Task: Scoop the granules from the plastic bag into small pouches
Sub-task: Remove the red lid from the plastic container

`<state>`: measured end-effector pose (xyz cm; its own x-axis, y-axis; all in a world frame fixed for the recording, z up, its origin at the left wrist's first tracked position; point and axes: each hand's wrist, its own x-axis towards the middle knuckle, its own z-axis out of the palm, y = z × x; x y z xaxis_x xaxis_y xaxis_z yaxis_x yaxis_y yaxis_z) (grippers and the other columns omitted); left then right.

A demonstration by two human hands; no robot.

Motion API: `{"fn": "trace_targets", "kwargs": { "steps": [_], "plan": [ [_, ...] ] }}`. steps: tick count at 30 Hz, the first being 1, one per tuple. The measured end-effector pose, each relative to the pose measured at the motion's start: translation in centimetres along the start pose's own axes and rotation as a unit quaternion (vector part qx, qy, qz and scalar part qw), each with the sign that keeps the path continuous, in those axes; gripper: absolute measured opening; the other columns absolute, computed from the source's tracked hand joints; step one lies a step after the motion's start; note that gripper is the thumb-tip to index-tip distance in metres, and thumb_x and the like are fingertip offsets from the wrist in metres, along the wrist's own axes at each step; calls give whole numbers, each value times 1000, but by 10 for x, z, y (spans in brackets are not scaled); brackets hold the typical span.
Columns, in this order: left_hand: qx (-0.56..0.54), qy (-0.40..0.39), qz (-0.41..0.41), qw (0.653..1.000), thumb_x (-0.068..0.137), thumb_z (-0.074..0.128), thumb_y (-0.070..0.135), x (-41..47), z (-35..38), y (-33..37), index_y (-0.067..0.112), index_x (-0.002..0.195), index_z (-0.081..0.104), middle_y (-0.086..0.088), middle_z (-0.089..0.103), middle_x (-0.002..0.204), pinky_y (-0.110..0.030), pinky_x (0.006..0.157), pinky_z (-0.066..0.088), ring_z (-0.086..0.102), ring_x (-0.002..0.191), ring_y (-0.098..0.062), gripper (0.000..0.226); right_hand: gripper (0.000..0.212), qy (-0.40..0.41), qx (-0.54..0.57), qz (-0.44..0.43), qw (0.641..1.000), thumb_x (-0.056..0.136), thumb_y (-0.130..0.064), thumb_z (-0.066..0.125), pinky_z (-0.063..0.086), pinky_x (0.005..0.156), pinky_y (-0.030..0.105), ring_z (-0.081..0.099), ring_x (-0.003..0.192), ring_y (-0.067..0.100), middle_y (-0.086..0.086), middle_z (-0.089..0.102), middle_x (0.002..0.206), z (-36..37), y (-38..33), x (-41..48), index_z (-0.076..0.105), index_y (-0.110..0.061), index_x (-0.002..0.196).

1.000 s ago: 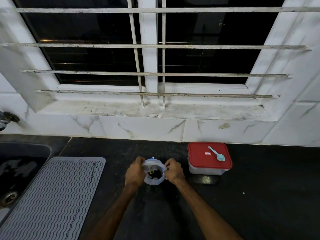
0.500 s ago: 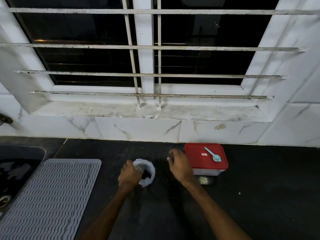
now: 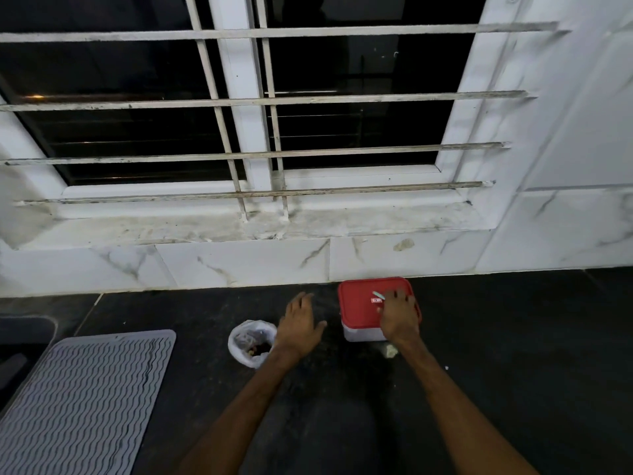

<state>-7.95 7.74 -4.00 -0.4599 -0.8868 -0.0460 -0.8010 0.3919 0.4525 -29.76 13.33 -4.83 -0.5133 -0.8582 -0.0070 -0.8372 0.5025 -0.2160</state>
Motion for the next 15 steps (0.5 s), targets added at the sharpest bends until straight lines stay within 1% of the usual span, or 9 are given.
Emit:
{"fn": "trace_targets", "kwargs": {
  "steps": [2, 4, 6, 8, 9, 10, 12, 14, 15],
  "plan": [
    [-68, -41, -25, 997, 94, 57, 40, 2, 11, 6, 11, 138, 42, -12, 48, 140, -36, 103, 41, 46, 129, -28, 55, 41, -4, -11, -24, 1000, 93, -14, 51, 35, 102, 37, 46, 120, 32, 14, 47, 136, 2, -1, -11, 50, -8, 133],
    [-130, -80, -58, 987, 95, 55, 44, 0, 22, 13, 13, 126, 50, -8, 59, 127, -32, 94, 44, 57, 117, -26, 44, 42, -9, -6, -47, 999, 93, -11, 49, 32, 107, 36, 44, 122, 31, 12, 46, 138, 4, -3, -23, 48, -11, 136],
    [-170, -87, -93, 977, 95, 51, 50, -1, 31, 18, 13, 120, 54, -8, 63, 122, -32, 92, 46, 61, 111, -25, 45, 42, -7, 27, -66, 997, 96, -11, 46, 34, 107, 35, 45, 122, 29, 10, 47, 138, 11, -5, -33, 49, -14, 138],
    [-199, -75, -139, 967, 95, 50, 54, -3, 37, 20, 10, 119, 55, -10, 64, 119, -32, 88, 46, 62, 108, -28, 50, 38, -5, 104, -83, 991, 95, -11, 51, 37, 104, 33, 50, 118, 28, 10, 53, 131, 16, -4, -39, 56, -12, 133],
    [-198, -65, -161, 965, 95, 50, 54, -4, 38, 19, 9, 118, 56, -11, 64, 116, -33, 86, 46, 63, 107, -29, 51, 33, 9, 159, -86, 984, 94, -12, 55, 39, 100, 32, 54, 113, 28, 10, 58, 124, 17, -2, -42, 62, -10, 126],
    [-190, -54, -178, 964, 94, 52, 53, -3, 37, 17, 8, 114, 58, -11, 66, 113, -33, 85, 48, 64, 104, -31, 50, 28, 40, 215, -82, 972, 92, -13, 60, 41, 95, 30, 58, 107, 26, 10, 62, 116, 14, 1, -43, 66, -8, 118],
    [-177, -29, -192, 965, 92, 57, 50, -1, 38, 11, 9, 101, 63, -10, 71, 102, -35, 81, 54, 67, 90, -28, 42, 22, 111, 307, -44, 944, 88, -11, 67, 44, 86, 28, 61, 95, 22, 9, 64, 104, 8, 11, -47, 69, -6, 109],
    [-175, -10, -196, 965, 92, 61, 40, -2, 36, 9, 10, 91, 63, -6, 71, 92, -34, 72, 54, 65, 77, -22, 30, 22, 177, 359, 10, 917, 84, -6, 71, 44, 85, 27, 59, 91, 21, 10, 63, 101, 6, 31, -48, 68, -4, 105],
    [-170, -3, -197, 965, 92, 61, 35, -3, 34, 9, 11, 91, 61, -5, 69, 91, -32, 69, 51, 63, 76, -20, 24, 22, 197, 368, 41, 908, 82, -5, 72, 44, 86, 27, 59, 91, 22, 11, 62, 101, 9, 43, -48, 67, -3, 104]
  ]
}}
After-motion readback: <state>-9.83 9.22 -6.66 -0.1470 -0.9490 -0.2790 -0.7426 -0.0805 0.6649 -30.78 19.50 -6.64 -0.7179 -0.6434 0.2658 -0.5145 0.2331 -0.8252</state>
